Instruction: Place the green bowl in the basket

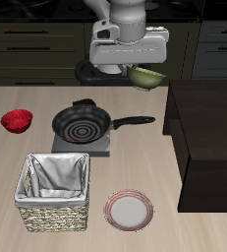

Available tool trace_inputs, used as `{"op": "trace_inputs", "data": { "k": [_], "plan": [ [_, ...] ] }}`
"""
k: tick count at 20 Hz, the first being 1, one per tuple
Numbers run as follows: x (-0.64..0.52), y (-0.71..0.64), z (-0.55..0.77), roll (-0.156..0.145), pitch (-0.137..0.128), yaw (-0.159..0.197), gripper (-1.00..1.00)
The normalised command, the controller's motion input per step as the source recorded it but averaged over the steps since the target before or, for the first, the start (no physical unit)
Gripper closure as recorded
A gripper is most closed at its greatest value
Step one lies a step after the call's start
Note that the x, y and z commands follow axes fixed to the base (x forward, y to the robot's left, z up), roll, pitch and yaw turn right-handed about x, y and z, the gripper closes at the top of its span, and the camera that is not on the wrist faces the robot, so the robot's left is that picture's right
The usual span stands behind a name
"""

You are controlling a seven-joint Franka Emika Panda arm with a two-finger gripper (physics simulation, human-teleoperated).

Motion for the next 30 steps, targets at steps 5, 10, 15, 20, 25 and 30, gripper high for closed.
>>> {"op": "trace_inputs", "data": {
  "k": [5, 10, 15, 20, 25, 30],
  "plan": [
    [-0.16, -0.49, 0.05, -0.064, -0.012, -0.021, 1.0],
    [-0.01, -0.31, 0.06, -0.019, -0.007, -0.002, 1.0],
    [0.23, -0.42, 0.15, -0.078, -0.002, -0.014, 1.0],
    [0.36, -0.27, 0.17, -0.02, -0.01, 0.035, 1.0],
    [0.4, -0.25, 0.12, -0.018, 0.033, -0.052, 1.0],
    [0.22, -0.24, 0.16, -0.034, -0.029, -0.032, 1.0]
  ]
}}
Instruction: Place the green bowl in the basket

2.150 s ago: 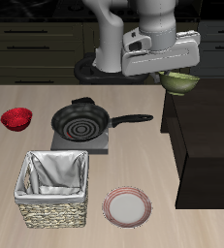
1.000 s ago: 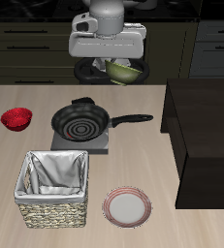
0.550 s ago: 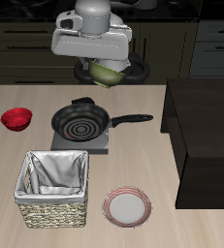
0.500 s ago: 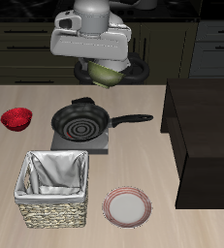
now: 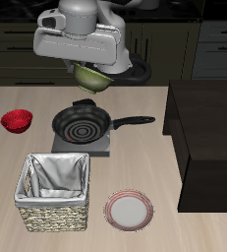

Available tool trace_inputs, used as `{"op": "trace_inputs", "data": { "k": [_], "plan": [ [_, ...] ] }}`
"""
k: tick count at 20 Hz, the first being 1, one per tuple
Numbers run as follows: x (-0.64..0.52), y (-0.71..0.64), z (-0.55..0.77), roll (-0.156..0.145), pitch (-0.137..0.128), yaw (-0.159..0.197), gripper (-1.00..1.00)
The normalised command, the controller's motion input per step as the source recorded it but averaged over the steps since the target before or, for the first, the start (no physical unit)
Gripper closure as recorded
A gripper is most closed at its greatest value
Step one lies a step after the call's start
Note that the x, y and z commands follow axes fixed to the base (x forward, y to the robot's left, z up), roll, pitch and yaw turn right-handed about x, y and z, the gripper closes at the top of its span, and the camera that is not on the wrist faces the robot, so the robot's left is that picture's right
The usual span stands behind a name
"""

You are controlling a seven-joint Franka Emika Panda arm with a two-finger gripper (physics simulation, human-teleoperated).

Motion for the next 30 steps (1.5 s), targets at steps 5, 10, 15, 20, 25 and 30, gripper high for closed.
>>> {"op": "trace_inputs", "data": {
  "k": [5, 10, 15, 20, 25, 30],
  "plan": [
    [0.33, -0.31, 0.06, 0.003, -0.002, 0.004, 1.0],
    [0.28, -0.24, 0.08, 0.019, 0.001, 0.008, 1.0],
    [0.22, -0.3, 0.07, -0.006, -0.007, 0.01, 1.0],
    [0.22, -0.15, 0.0, 0.056, 0.003, 0.033, 1.0],
    [0.14, -0.02, 0.09, 0.039, -0.011, 0.006, 1.0],
    [0.18, 0.06, 0.09, 0.052, -0.012, 0.022, 1.0]
  ]
}}
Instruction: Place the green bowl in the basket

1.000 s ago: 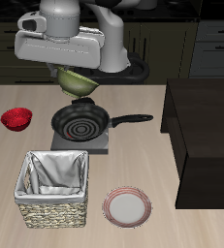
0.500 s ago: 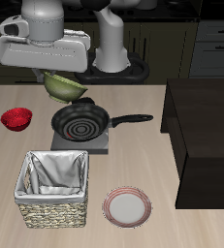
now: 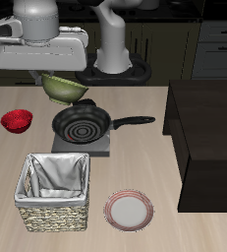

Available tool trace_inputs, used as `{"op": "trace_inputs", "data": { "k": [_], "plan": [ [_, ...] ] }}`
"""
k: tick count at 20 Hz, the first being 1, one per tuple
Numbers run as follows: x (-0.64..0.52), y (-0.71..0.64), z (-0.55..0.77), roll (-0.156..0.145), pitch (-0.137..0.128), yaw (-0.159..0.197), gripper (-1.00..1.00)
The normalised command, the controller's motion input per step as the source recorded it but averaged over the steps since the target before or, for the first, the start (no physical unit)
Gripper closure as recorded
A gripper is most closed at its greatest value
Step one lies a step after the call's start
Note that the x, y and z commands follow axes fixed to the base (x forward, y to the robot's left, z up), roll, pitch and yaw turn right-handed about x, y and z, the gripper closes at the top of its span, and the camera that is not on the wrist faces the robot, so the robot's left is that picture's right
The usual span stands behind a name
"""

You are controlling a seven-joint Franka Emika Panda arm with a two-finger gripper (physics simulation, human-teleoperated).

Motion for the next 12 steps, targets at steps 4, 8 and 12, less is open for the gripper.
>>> {"op": "trace_inputs", "data": {
  "k": [4, 8, 12],
  "plan": [
    [0.29, -0.13, 0.11, -0.014, -0.02, -0.006, 1.0],
    [0.17, -0.16, 0.12, -0.022, -0.007, -0.039, 1.0],
    [0.22, -0.25, 0.02, -0.035, 0.005, -0.025, 1.0]
  ]
}}
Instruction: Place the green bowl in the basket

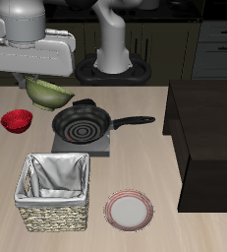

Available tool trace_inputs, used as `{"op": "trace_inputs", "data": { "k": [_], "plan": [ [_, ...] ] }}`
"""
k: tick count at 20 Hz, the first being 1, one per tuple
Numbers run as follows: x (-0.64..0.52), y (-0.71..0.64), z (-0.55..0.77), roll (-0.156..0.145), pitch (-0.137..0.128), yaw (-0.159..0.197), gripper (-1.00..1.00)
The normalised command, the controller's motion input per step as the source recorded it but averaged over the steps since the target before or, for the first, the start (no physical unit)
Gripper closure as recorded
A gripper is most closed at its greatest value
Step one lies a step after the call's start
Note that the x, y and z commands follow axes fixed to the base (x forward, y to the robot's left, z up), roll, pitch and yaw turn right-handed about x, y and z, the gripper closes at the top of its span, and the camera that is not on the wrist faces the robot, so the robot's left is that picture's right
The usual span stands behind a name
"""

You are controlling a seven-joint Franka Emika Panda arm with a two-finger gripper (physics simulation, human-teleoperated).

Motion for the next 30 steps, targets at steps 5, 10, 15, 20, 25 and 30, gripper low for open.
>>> {"op": "trace_inputs", "data": {
  "k": [5, 10, 15, 20, 25, 30],
  "plan": [
    [0.14, -0.04, -0.28, 0.005, 0.032, 0.013, 1.0],
    [0.08, -0.01, -0.3, 0.004, 0.034, 0.013, 1.0],
    [0.05, -0.13, -0.33, -0.002, 0.036, -0.026, 1.0],
    [0.01, -0.08, -0.27, -0.003, 0.028, -0.008, 1.0],
    [0.05, -0.04, -0.28, 0.003, 0.032, 0.01, 1.0],
    [0.08, 0.1, -0.18, 0.018, 0.016, 0.003, 1.0]
  ]
}}
